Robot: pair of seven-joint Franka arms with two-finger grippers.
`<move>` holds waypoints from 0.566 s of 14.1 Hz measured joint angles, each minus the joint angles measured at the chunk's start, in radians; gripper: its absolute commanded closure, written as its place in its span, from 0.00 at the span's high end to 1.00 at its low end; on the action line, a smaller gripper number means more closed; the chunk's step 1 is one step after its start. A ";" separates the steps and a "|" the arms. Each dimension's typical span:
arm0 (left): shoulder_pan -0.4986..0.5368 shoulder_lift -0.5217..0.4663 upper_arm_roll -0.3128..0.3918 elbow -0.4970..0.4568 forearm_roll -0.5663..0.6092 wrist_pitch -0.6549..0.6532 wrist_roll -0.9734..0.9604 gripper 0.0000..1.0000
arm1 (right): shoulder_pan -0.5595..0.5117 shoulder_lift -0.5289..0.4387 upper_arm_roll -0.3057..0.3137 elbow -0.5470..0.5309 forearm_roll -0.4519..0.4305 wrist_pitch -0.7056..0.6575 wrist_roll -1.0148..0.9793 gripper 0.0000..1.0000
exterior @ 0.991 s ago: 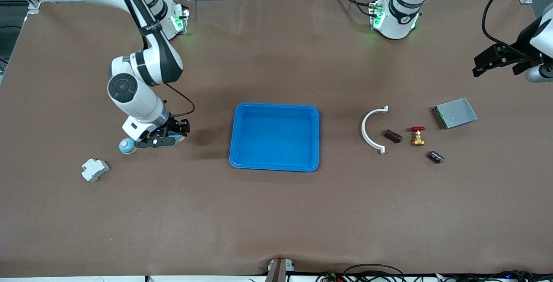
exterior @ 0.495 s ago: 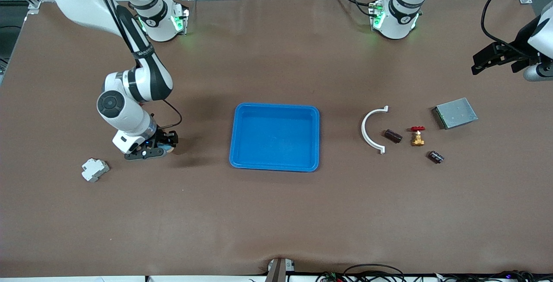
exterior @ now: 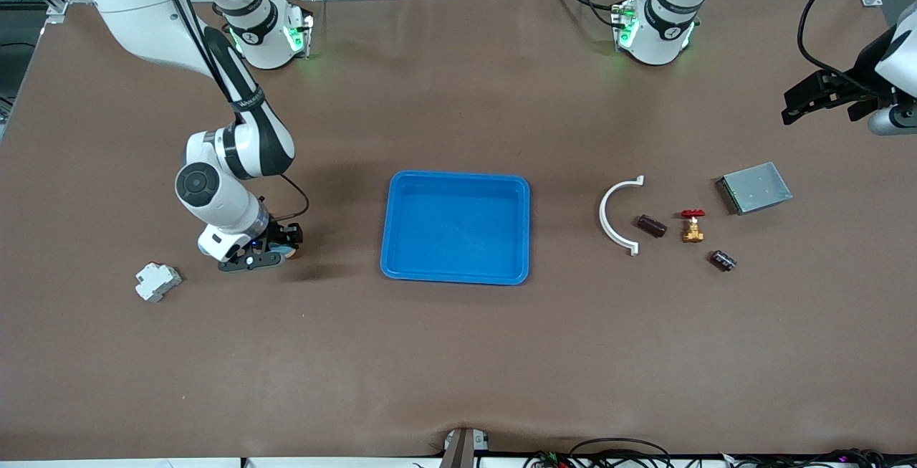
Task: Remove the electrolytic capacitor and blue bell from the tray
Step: 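Carry the bell and lower it beside the first bell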
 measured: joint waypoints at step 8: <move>-0.003 0.000 -0.025 0.000 0.000 -0.011 0.002 1.00 | 0.000 0.013 0.002 0.013 0.000 0.003 0.000 1.00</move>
